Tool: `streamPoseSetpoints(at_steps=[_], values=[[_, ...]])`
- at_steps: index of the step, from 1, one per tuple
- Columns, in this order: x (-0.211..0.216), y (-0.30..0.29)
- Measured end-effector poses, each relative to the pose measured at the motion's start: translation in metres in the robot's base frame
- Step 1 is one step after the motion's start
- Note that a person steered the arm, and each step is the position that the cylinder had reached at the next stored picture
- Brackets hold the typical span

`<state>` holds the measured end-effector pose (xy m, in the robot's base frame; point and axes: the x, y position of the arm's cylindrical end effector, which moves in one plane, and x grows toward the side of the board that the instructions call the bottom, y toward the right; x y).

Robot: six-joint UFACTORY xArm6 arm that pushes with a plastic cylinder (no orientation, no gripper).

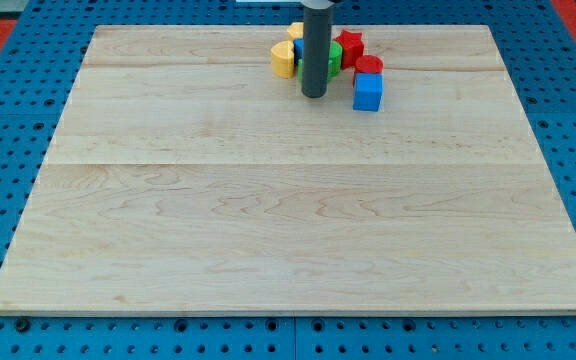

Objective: Move the blue cube close to the green star

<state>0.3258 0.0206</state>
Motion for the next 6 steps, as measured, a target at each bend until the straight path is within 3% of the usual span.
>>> streamPoseSetpoints(at_steps=[1, 2, 3, 4, 5, 6], values=[[0.036, -0.002], [0.087, 0.033], [0.096, 0.085], [0.056, 0.114], [0.014, 0.082], [0.000, 0.060]])
